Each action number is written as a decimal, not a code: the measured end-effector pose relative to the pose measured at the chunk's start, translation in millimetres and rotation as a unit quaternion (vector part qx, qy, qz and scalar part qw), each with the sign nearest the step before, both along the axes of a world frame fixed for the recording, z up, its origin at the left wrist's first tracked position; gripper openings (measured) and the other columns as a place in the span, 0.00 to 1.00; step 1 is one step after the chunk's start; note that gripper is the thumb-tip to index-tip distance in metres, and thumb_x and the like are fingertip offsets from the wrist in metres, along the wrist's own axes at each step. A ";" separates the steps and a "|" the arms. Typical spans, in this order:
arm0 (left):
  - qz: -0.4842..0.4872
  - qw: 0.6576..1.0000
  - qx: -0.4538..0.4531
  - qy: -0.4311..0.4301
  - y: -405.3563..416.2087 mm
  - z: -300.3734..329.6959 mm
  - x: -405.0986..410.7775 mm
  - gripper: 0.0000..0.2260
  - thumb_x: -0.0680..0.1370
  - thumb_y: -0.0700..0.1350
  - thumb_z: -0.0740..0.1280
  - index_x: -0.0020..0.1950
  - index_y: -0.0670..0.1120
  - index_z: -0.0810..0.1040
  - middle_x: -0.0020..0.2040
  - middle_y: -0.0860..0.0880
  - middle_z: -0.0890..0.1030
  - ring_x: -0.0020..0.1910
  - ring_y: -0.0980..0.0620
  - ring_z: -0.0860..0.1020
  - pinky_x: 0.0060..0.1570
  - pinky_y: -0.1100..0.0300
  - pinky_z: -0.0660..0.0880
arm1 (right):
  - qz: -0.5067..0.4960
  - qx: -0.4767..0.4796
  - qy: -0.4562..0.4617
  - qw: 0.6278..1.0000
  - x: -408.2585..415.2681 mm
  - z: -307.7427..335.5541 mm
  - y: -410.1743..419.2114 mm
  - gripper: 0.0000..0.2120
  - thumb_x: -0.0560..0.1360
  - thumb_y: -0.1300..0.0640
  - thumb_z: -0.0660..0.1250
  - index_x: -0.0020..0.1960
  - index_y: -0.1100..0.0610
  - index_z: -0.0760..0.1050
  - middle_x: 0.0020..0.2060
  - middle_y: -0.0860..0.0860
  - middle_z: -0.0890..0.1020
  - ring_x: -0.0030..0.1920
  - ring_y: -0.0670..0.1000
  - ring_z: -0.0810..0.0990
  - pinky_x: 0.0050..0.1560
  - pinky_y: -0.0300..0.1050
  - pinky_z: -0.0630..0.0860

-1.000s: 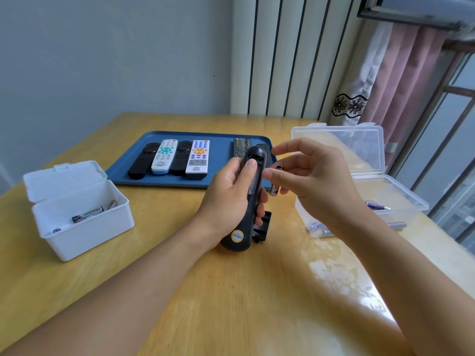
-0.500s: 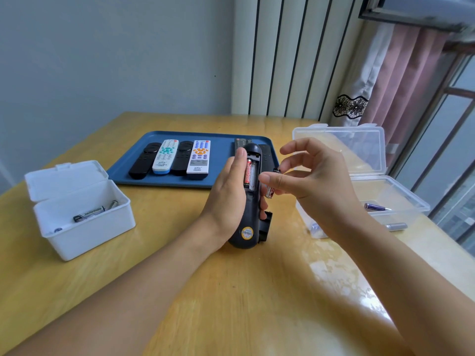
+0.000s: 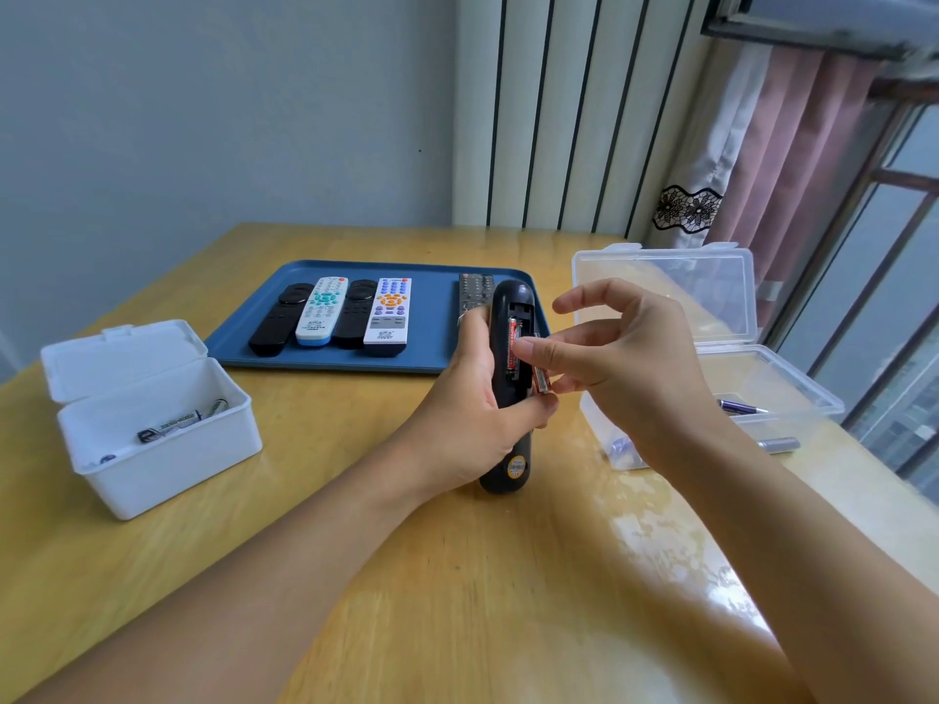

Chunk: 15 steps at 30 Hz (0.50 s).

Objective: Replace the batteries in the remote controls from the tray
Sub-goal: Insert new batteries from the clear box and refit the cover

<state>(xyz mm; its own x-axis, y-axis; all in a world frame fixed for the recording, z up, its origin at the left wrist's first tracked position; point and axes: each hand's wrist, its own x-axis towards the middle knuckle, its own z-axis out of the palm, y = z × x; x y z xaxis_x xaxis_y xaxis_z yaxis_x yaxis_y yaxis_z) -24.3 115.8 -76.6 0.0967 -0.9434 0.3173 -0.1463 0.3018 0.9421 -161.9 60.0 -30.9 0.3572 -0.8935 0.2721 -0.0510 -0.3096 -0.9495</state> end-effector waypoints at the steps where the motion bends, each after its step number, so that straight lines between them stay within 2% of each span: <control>1: -0.003 1.000 0.000 -0.002 0.0 0.4 0.1 0.25 0.75 0.36 0.72 0.65 0.50 0.63 0.52 0.47 0.80 0.45 0.53 0.82 0.52 0.49 0.81 | -0.004 -0.005 0.007 1.000 0.6 -0.9 -0.7 0.24 0.60 0.57 0.84 0.51 0.58 0.78 0.32 0.56 0.86 0.28 0.52 0.82 0.33 0.46 0.80; 3: -0.009 1.000 0.000 -0.005 0.6 1.4 0.0 0.25 0.75 0.35 0.73 0.65 0.49 0.63 0.52 0.49 0.81 0.47 0.54 0.83 0.54 0.50 0.81 | -0.008 -0.009 0.016 1.000 1.2 -2.9 -2.2 0.24 0.59 0.55 0.84 0.50 0.58 0.78 0.32 0.55 0.85 0.29 0.53 0.82 0.35 0.51 0.82; 5: -0.011 1.000 0.000 -0.006 1.3 2.7 0.6 0.24 0.76 0.33 0.72 0.65 0.47 0.63 0.49 0.49 0.81 0.43 0.53 0.83 0.50 0.51 0.82 | -0.005 -0.008 0.019 1.000 1.6 -4.3 -2.4 0.25 0.57 0.52 0.84 0.48 0.58 0.79 0.31 0.56 0.85 0.29 0.53 0.81 0.37 0.54 0.83; 7: -0.013 1.000 -0.001 -0.007 1.7 3.6 0.7 0.24 0.76 0.32 0.71 0.64 0.46 0.63 0.47 0.50 0.81 0.40 0.53 0.82 0.48 0.53 0.82 | -0.002 -0.004 0.020 1.000 1.5 -5.4 -2.8 0.24 0.55 0.50 0.83 0.46 0.59 0.80 0.30 0.55 0.84 0.27 0.52 0.80 0.36 0.53 0.82; 12: -0.019 1.000 -0.001 -0.014 1.0 4.3 0.1 0.22 0.77 0.33 0.71 0.64 0.47 0.64 0.49 0.49 0.80 0.41 0.51 0.82 0.49 0.49 0.83 | 0.002 -0.003 0.013 1.000 1.6 -7.3 -5.7 0.16 0.60 0.56 0.84 0.38 0.61 0.80 0.28 0.57 0.82 0.27 0.51 0.79 0.33 0.46 0.79; 15: -0.035 0.999 0.004 0.000 2.1 5.9 -0.6 0.21 0.78 0.33 0.69 0.65 0.48 0.65 0.51 0.47 0.79 0.42 0.54 0.81 0.46 0.55 0.82 | 0.003 -0.013 0.012 1.000 0.7 -6.2 -5.3 0.14 0.62 0.57 0.83 0.36 0.62 0.79 0.28 0.57 0.83 0.27 0.51 0.80 0.33 0.46 0.80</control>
<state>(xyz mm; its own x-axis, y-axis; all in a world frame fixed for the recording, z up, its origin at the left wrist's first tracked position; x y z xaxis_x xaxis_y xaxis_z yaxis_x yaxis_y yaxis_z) -24.9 118.0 -70.7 0.0303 -0.9502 0.3101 -0.1251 0.3042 0.9444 -161.2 54.7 -37.0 0.3691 -0.8843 0.2858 -0.0720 -0.3338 -0.9399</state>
